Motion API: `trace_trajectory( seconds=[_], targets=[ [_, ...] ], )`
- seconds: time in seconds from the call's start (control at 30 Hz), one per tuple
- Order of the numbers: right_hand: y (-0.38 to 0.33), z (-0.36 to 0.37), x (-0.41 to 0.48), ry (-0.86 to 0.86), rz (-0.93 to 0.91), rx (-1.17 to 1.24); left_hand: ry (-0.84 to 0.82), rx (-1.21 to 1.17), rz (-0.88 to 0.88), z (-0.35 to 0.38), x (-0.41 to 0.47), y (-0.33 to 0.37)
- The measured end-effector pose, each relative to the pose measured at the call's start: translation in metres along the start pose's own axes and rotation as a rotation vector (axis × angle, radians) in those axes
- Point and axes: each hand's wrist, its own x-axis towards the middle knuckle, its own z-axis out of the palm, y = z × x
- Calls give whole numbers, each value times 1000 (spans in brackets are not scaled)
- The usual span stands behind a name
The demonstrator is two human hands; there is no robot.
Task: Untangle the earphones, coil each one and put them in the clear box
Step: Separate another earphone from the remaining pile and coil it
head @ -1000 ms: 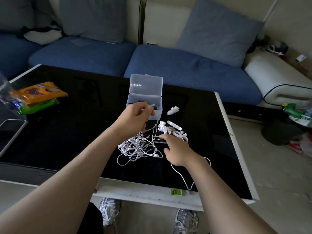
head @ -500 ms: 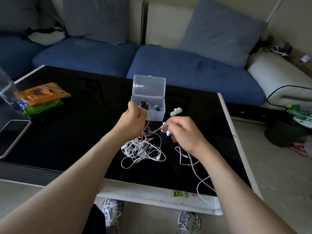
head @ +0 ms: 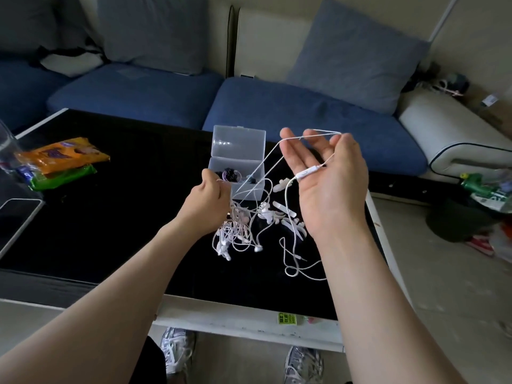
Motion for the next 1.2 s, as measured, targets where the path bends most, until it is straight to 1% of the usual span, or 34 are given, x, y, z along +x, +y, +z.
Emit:
trace_trajectory(
  seconds=[0.07,0.13,0.2,0.23,0.33,0.47,0.53,0.6,0.63,0.7,0.77,0.83,0.9,0.93,1.0,1.07,1.13,1.2],
  targets=[
    [-2,1,-2,30,37,64,-6,125,79,2,-1,0],
    [-2,-3,-3,87,81,25,30,169,84,2,0,-1],
    [-1,-9,-1,141,119,-115,80,84,-12,0,1,1],
    [-2,-12,1,162,144,-142,99,6,-73,-1,1,4],
    [-3,-20,5,128,201,-119,121,-156,-174,-6,0,14],
    [-1,-32,7,119,175,-153,-24,-132,-165,-6,-3,16],
    [-1,-37,11,169,130,-149,-100,-194,-194,-5,-1,13],
    [-2,-39,14,235,97,-143,-217,-293,-225,-8,-1,14],
    [-1,-41,15,264,95,-121,-280,-297,-218,-10,-1,14],
    [1,-43,17,320,104,-43,-351,-237,-209,-12,-1,15],
    [1,-45,17,355,107,-14,-346,-194,-230,-11,-1,14],
    [3,-47,18,389,108,-88,-303,-175,-235,-10,-2,13],
    [4,-50,19,405,94,-169,-233,-102,-203,-7,-1,9],
    [4,-51,19,403,85,-207,-200,-49,-195,-6,0,7],
    [4,-51,19,367,85,-281,-187,34,-186,-3,1,-1],
    [1,-48,16,298,92,-353,-264,182,-137,-2,1,-6],
    [0,-45,14,240,77,-427,-402,380,-90,-3,-4,-5],
    [0,-40,11,209,36,-481,-476,477,-57,-3,-9,0]
  ],
)
